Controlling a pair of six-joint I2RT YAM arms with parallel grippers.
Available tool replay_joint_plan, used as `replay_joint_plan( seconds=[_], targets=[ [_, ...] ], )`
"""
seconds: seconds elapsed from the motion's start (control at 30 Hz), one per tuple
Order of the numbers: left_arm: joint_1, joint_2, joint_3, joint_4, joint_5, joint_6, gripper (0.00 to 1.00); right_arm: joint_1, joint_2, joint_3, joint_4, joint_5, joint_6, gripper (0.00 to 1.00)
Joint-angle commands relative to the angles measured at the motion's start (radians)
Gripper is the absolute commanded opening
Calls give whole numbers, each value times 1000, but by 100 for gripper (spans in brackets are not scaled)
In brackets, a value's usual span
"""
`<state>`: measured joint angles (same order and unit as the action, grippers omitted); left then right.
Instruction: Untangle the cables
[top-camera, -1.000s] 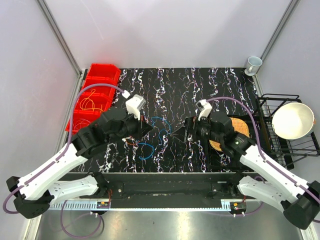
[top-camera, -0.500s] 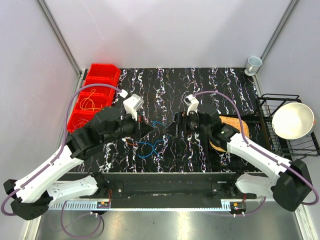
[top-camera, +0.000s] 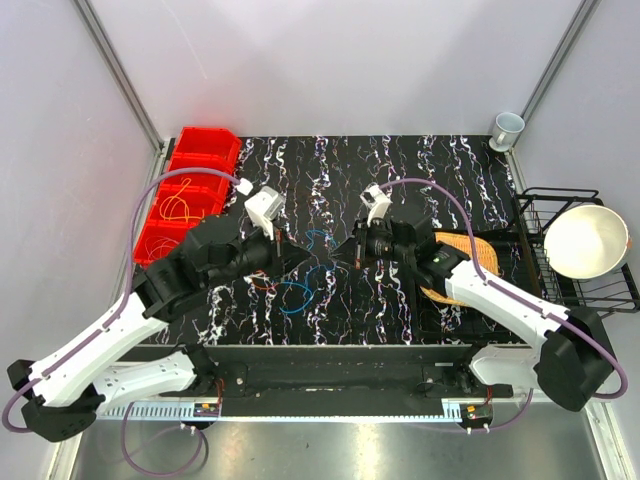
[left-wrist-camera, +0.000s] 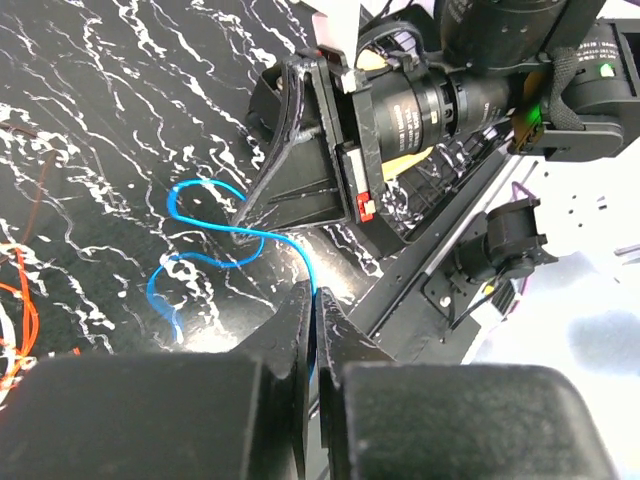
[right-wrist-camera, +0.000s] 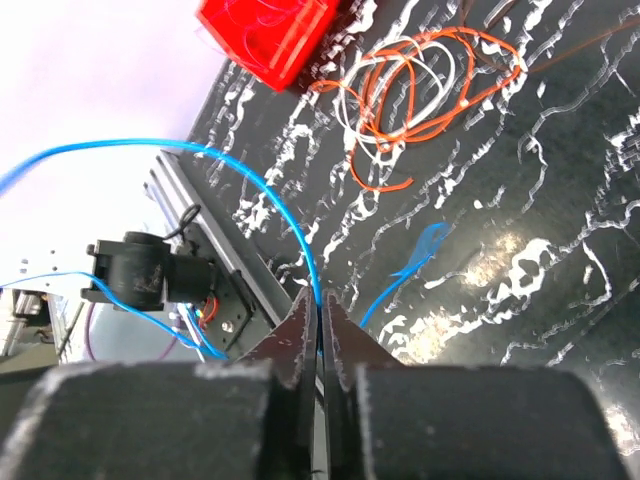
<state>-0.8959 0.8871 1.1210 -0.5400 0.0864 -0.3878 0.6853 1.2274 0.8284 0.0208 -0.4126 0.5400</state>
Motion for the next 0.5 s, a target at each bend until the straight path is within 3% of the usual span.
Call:
replay_joint_plan(
  seconds=[0.0, 0.13, 0.17, 0.27, 0.47],
  targets=[
    [-1, 6, -59, 135, -10, -57, 8, 2, -8, 41, 97, -45, 44, 0],
    [-1, 50, -98, 161, -22, -82, 64, 3, -32, 37, 113, -52, 74, 0],
    [-1, 52, -102, 158, -34, -83, 82, 3, -39, 37, 108, -55, 75, 0],
    [-3, 32, -96, 112, -85, -72, 97, 3, -74, 32, 76, -40, 55, 0],
    [-3, -77, -66, 11, -236, -30, 97, 2, -137, 21, 41, -46, 5, 0]
  ],
)
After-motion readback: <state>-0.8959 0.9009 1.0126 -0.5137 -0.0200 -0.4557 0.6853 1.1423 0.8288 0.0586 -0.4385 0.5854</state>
